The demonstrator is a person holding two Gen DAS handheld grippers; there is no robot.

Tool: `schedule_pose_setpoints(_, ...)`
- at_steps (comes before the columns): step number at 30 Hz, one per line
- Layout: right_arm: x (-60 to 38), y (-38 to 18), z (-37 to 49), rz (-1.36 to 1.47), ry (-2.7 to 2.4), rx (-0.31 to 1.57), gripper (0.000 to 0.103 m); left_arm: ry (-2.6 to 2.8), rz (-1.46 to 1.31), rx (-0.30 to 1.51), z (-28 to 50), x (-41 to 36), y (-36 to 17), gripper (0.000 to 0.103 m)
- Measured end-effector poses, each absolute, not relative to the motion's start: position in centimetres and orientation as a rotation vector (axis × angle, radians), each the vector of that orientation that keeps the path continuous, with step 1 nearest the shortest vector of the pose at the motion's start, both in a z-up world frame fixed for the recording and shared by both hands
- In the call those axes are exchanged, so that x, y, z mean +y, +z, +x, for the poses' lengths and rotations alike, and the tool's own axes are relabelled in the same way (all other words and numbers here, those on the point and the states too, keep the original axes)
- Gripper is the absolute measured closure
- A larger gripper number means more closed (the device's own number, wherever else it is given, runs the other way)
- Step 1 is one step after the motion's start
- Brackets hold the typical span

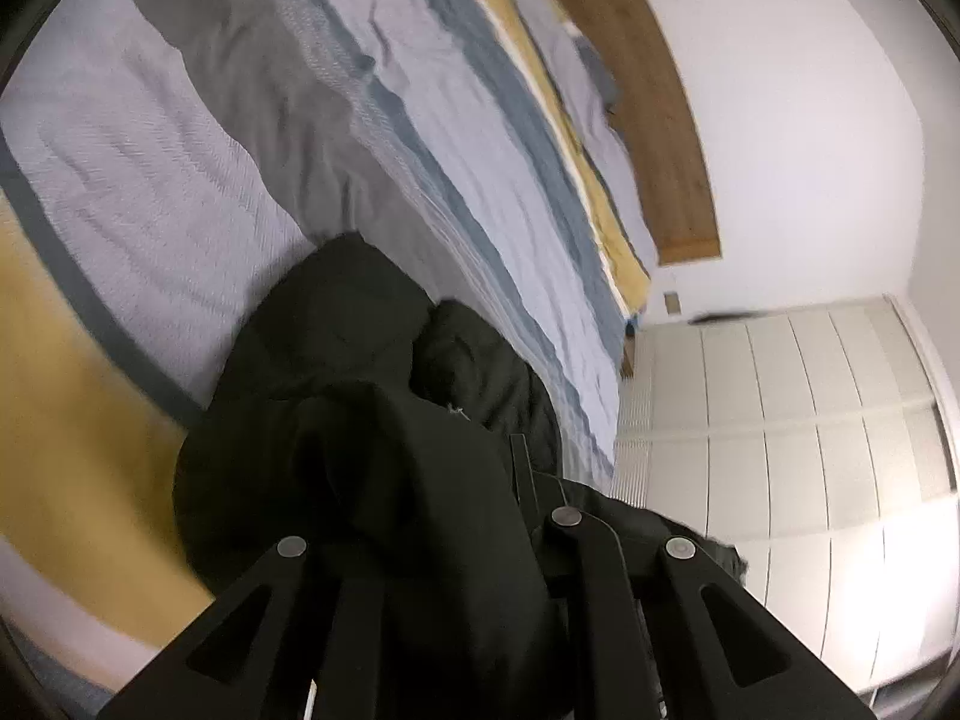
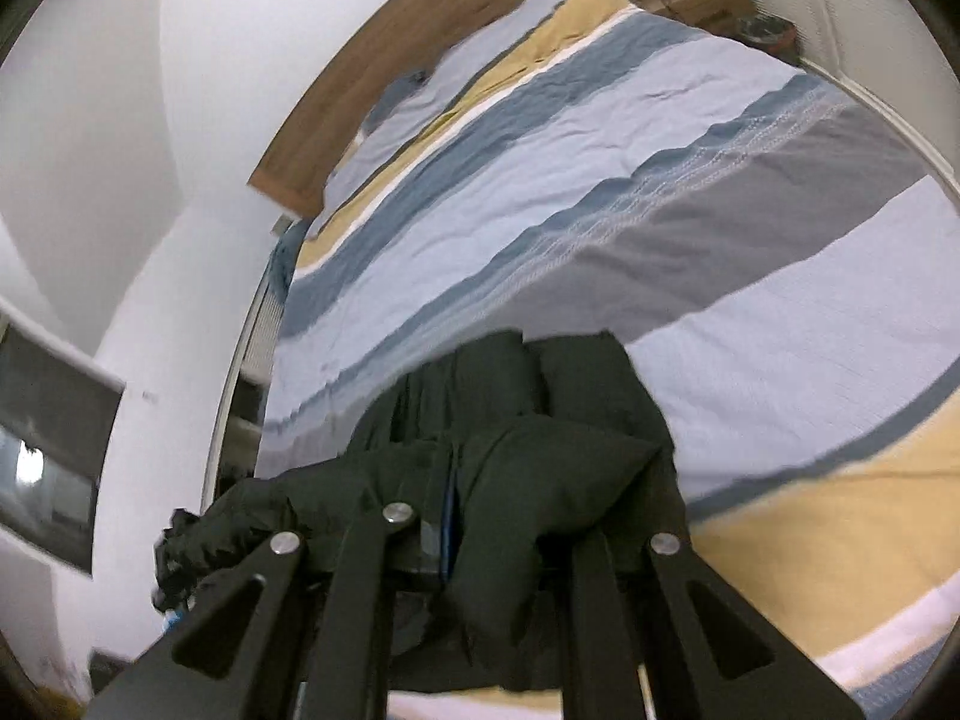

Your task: Fold large clothes

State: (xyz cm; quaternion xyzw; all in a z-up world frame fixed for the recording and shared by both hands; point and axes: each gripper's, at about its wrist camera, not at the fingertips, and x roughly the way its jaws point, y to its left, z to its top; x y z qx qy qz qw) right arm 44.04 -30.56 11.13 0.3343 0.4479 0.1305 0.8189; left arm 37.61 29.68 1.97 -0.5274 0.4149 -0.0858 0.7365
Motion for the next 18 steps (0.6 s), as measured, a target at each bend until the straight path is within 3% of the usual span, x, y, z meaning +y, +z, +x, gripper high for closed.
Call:
schedule_pose_setpoints(12,-29.6,2.7,58.7,0.771,0.128,1.026,0.093,-0.045,-1.246,0.966,49.5,31.6,-5.9,0.084)
schedule_pose_setpoints(18,-28.8,-2.6,62.5,0.731,0.066,1.132,0.092,-0.041,-1.261,1.037,52.7,31.9,-9.6,0.064)
